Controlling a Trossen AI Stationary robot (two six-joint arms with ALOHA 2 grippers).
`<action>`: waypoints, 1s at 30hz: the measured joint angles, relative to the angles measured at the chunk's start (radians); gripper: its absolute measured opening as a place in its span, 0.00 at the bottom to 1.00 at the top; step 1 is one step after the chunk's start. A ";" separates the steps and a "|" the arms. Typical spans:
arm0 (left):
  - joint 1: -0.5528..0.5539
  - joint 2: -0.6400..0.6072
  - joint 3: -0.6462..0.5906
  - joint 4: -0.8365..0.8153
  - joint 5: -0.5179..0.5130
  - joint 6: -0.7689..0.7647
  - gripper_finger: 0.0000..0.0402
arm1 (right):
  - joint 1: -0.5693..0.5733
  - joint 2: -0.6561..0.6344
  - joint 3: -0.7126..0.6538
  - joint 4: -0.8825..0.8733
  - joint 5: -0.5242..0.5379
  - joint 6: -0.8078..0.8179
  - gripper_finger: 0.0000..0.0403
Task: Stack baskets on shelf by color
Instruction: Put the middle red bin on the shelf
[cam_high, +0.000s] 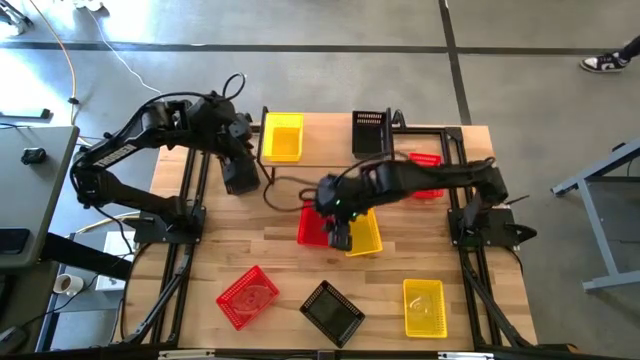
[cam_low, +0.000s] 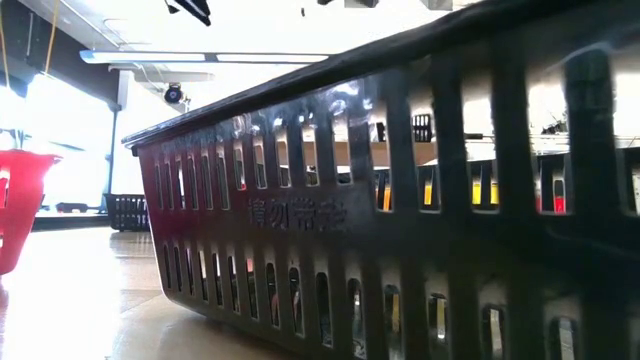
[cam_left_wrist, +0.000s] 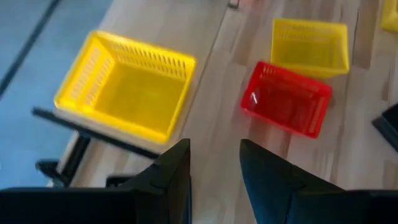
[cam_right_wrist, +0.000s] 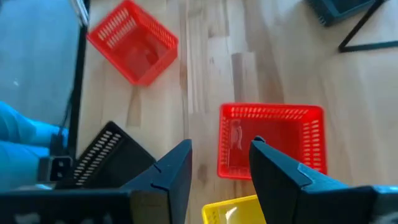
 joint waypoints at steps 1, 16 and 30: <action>-0.006 0.000 -0.003 -0.007 0.000 -0.007 0.32 | 0.007 0.013 0.000 -0.001 0.007 0.000 0.36; -0.116 -0.087 -0.147 -0.011 -0.011 -0.115 0.32 | 0.053 0.188 0.000 0.007 0.041 0.026 0.36; -0.169 -0.143 -0.177 -0.017 -0.027 -0.142 0.32 | 0.052 0.341 0.000 0.058 0.035 0.027 0.36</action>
